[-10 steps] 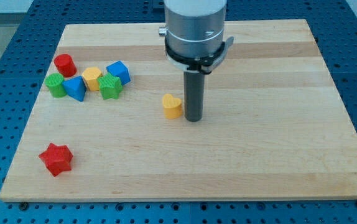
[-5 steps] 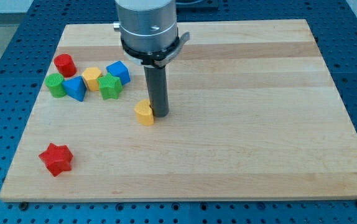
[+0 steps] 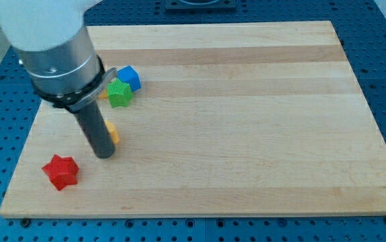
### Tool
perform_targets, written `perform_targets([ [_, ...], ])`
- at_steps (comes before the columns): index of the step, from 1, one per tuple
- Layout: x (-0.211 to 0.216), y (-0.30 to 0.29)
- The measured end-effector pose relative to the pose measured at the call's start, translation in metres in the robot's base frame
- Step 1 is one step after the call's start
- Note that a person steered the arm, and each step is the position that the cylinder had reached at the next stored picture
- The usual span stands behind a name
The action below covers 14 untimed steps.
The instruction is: Slide the heart into the green star
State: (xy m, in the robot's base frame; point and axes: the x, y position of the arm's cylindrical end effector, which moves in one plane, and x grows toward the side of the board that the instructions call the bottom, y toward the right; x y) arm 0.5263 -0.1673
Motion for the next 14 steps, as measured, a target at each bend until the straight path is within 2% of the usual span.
perform_targets([
  [2, -0.005, -0.011],
  [4, -0.04, -0.009],
  [6, -0.017, -0.008],
  [9, -0.042, 0.018],
  [12, -0.075, 0.015],
  [13, -0.077, 0.015],
  [14, -0.034, 0.034],
])
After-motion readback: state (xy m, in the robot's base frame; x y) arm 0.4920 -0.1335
